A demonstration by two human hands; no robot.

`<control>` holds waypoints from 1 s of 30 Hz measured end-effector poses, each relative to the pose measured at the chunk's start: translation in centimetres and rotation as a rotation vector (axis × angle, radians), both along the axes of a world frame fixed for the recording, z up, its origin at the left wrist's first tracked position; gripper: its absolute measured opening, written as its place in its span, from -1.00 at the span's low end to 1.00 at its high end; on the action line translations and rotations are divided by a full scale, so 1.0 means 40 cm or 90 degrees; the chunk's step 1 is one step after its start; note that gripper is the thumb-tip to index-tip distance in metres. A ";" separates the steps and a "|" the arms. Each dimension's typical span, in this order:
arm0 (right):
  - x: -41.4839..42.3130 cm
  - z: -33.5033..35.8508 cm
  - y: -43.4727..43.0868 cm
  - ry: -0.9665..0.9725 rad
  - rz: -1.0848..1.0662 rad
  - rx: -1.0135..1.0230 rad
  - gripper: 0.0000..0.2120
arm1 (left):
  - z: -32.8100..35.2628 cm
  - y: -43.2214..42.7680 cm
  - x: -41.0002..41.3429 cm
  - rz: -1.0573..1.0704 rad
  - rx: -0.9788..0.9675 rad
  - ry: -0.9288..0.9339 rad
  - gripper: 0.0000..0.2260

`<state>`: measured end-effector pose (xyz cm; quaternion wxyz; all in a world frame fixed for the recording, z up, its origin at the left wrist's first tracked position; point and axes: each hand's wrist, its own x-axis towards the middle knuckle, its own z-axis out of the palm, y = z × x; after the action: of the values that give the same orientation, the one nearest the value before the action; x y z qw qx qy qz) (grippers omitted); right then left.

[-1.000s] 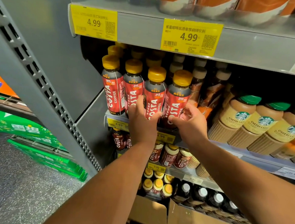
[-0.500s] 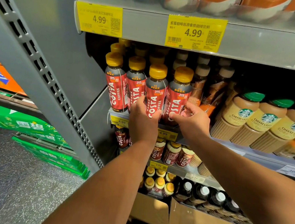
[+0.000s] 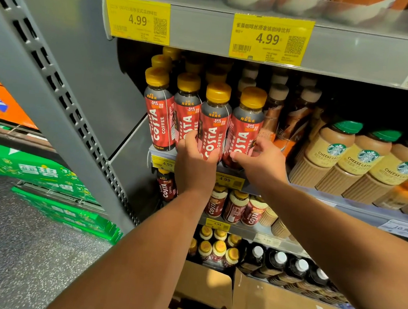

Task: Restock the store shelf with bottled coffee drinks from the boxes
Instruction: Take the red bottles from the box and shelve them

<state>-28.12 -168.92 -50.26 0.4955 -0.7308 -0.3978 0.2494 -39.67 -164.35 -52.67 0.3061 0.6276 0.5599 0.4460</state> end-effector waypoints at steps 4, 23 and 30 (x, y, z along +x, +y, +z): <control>-0.013 0.010 -0.020 -0.146 -0.047 -0.063 -0.72 | 0.012 -0.013 -0.045 -0.037 0.039 0.090 -0.67; -0.201 0.131 -0.274 -0.488 0.070 -0.459 -0.79 | 0.146 -0.182 -0.251 -0.360 0.128 0.601 -0.74; -0.229 0.074 -0.369 -0.471 0.098 -0.445 -0.70 | 0.086 -0.305 -0.275 -0.325 0.082 0.632 -0.75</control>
<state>-37.26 -183.69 -47.32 0.0280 -0.8606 -0.4921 0.1284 -50.65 -176.55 -49.21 0.0649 0.8951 0.4390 0.0421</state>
